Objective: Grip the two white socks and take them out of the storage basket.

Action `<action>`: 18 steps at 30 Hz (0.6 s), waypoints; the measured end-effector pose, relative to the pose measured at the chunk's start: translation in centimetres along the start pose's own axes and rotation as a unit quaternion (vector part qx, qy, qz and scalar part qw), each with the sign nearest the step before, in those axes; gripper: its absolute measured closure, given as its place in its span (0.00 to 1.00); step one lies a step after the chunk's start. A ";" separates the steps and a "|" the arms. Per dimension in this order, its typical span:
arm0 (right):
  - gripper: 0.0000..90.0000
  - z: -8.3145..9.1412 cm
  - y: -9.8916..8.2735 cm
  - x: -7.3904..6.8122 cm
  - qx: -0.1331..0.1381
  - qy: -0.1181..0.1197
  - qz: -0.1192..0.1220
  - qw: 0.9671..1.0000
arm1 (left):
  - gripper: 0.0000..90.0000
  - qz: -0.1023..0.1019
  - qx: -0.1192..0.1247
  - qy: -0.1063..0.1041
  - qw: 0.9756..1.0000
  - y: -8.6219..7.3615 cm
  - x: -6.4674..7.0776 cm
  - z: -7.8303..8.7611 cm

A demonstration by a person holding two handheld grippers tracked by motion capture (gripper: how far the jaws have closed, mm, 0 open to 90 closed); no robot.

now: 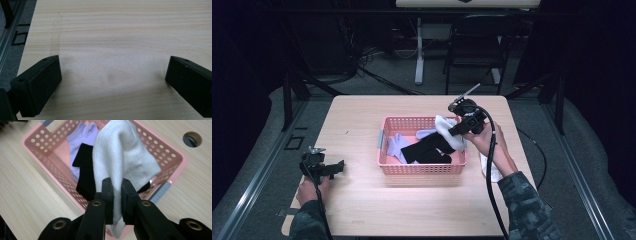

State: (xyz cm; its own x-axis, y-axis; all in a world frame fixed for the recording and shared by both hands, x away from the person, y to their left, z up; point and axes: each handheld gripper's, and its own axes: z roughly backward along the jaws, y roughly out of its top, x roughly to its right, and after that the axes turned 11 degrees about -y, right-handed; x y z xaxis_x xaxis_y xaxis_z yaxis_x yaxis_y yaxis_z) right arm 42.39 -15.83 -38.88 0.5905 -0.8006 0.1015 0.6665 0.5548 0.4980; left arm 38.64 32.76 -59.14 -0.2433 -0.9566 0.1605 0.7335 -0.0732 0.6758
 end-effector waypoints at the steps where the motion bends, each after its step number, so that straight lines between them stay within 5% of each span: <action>1: 0.92 0.1 -0.1 0.1 0.004 0.001 -0.007 1.000 | 0.00 0.000 0.000 0.000 1.000 0.0 0.0 0.0; 11: 0.92 2.0 -2.7 3.1 0.016 -0.022 -0.040 0.999 | 0.00 0.000 0.000 0.000 1.000 0.0 0.0 0.0; 18: 0.92 2.1 -5.2 6.8 0.001 -0.048 -0.081 0.996 | 0.00 0.001 0.000 0.001 1.000 0.0 0.0 0.0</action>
State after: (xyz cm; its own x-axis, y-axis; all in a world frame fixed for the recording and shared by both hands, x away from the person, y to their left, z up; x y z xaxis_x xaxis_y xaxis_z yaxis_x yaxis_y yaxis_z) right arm 42.02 -24.66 -39.00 0.4298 -0.8972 0.1013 0.7486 0.4169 0.5156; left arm 38.63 32.73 -59.14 -0.2419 -0.9569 0.1605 0.7337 -0.0722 0.6756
